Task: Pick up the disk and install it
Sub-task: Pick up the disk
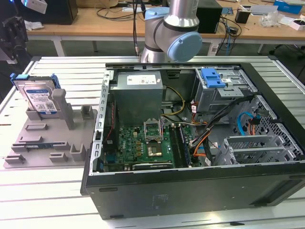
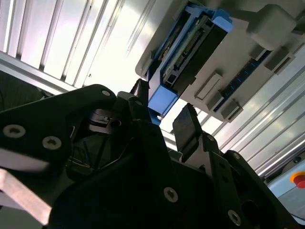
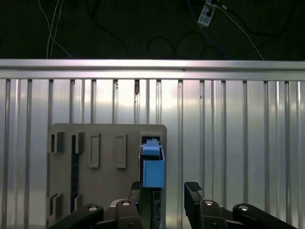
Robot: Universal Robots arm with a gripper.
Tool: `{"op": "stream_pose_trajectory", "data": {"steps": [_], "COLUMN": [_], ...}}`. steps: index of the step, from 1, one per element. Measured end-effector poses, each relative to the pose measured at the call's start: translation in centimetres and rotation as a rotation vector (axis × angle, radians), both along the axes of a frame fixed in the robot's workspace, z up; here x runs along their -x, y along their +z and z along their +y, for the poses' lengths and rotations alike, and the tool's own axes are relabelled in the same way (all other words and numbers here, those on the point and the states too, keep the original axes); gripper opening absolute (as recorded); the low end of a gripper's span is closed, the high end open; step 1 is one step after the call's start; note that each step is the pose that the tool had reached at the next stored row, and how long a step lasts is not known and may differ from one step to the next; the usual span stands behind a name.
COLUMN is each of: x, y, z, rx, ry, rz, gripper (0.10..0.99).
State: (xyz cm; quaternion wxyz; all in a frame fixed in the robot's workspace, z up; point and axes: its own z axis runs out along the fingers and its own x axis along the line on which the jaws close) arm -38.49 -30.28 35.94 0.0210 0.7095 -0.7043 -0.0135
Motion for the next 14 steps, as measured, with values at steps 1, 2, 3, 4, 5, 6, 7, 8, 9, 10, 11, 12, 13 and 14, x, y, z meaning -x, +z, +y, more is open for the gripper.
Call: {"op": "stream_pose_trajectory", "data": {"steps": [1, 2, 3, 4, 5, 6, 7, 8, 9, 10, 11, 12, 13, 14], "x": [0.01, 0.02, 0.03, 0.03, 0.04, 0.05, 0.06, 0.06, 0.06, 0.06, 0.06, 0.07, 0.07, 0.06], "y": [-0.04, -0.09, -0.14, -0.19, -0.22, -0.27, -0.33, -0.37, -0.42, -0.47, -0.56, -0.63, -0.71, -0.79], "z": [-0.04, -0.09, -0.14, -0.19, -0.24, -0.35, -0.54, -0.7, -0.81, -0.88, -0.96, -0.98, -1.0, -1.02], "rx": [0.0, 0.0, 0.0, 0.0, 0.0, 0.0, 0.0, 0.0, 0.0, 0.0, 0.0, 0.0, 0.0, 0.0], "ry": [0.0, 0.0, 0.0, 0.0, 0.0, 0.0, 0.0, 0.0, 0.0, 0.0, 0.0, 0.0, 0.0, 0.0], "rz": [0.0001, 0.0002, 0.0002, 0.0001, 0.0001, 0.0002, 0.0001, 0.0002, 0.0001, 0.0, 0.0001, 0.0001, 0.0002, 0.0001], "gripper": [0.482, 0.482, 0.482, 0.482, 0.482, 0.482, 0.482, 0.482, 0.482, 0.482, 0.482, 0.482, 0.482, 0.482]}}
